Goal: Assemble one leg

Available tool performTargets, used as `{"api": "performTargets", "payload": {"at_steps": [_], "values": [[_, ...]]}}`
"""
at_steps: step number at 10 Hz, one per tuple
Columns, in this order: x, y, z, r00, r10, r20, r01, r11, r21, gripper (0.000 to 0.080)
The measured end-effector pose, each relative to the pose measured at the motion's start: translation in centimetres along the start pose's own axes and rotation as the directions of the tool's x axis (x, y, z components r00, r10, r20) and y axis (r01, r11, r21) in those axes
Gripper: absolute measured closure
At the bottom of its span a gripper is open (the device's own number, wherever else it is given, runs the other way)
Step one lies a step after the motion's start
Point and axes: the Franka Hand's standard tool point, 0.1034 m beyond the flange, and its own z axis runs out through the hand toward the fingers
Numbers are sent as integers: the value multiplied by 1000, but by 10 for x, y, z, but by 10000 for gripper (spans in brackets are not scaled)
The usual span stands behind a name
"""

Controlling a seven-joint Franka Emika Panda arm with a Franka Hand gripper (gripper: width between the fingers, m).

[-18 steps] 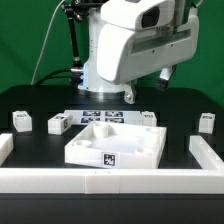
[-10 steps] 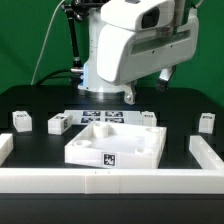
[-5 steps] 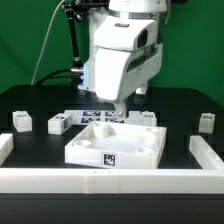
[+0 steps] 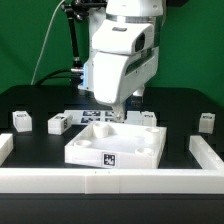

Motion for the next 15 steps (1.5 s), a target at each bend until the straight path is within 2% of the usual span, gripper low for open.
{"api": "performTargets", "payload": {"at_steps": [1, 3, 4, 8, 9, 10, 11, 12, 13, 14, 15], "values": [[-2, -7, 7, 999, -29, -20, 28, 999, -36, 150], [-5, -25, 19, 998, -62, -34, 60, 996, -59, 150], [-7, -30, 23, 996, -81, -32, 79, 995, -56, 150], [-8, -30, 24, 997, -77, -32, 75, 996, -55, 150], [-10, -38, 28, 996, -79, -33, 77, 996, -55, 150], [-15, -53, 38, 996, -83, -33, 81, 996, -48, 150], [-17, -61, 43, 996, -86, -37, 84, 995, -51, 150], [-17, -71, 50, 995, -90, -49, 87, 994, -66, 150], [-21, -85, 62, 994, -94, -55, 90, 994, -65, 150], [-22, -90, 70, 994, -93, -57, 90, 994, -61, 150], [-21, -92, 76, 993, -92, -69, 87, 993, -75, 150]]}}
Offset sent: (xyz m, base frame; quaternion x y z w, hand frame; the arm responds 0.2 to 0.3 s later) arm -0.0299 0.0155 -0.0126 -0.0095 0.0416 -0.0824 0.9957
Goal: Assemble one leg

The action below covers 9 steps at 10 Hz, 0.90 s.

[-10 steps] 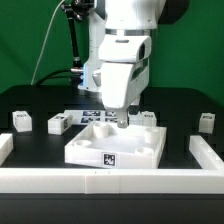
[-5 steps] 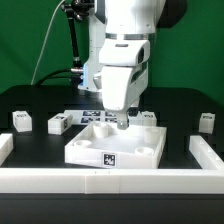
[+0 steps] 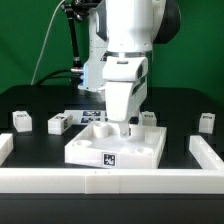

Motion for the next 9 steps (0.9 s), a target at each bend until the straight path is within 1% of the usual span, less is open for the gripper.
{"api": "performTargets", "payload": {"at_steps": [1, 3, 4, 5, 7, 8, 9], "values": [[0, -3, 5, 1000, 0, -4, 0, 1000, -1, 150], [0, -1, 5, 1000, 1, -3, -1, 1000, -2, 150], [0, -1, 5, 1000, 1, -3, -1, 1000, -1, 180], [0, -1, 5, 1000, 1, -3, -1, 1000, -1, 180], [0, -1, 5, 1000, 1, -3, -1, 1000, -1, 536], [0, -1, 5, 1000, 1, -3, -1, 1000, -1, 536], [0, -1, 5, 1000, 1, -3, -1, 1000, -1, 673]]}}
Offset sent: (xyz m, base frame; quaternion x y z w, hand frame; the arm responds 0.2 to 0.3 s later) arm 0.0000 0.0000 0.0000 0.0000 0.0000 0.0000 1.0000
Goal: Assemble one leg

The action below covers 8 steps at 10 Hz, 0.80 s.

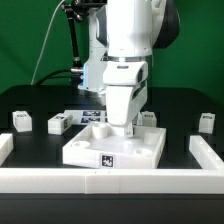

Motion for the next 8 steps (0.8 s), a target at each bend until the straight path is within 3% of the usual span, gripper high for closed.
{"api": "performTargets", "payload": {"at_steps": [1, 8], "values": [[0, 0, 0, 1000, 0, 0, 0, 1000, 0, 742], [0, 0, 0, 1000, 0, 0, 0, 1000, 0, 742]]}}
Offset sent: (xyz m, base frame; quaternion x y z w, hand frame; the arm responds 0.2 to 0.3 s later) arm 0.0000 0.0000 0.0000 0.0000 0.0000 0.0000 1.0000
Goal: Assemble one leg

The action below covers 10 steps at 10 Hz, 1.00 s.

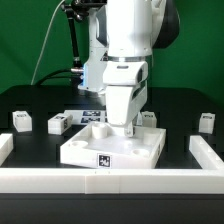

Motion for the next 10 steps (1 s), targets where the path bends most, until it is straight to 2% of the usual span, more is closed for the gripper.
{"api": "performTargets", "payload": {"at_steps": [3, 5, 8, 10], "values": [[9, 9, 0, 989, -149, 7, 149, 989, -10, 742], [18, 9, 1, 979, -205, 14, 205, 979, -10, 742], [16, 10, 0, 980, -199, 15, 199, 980, -10, 742], [22, 15, 1, 953, -301, 31, 301, 954, 8, 742]]}}
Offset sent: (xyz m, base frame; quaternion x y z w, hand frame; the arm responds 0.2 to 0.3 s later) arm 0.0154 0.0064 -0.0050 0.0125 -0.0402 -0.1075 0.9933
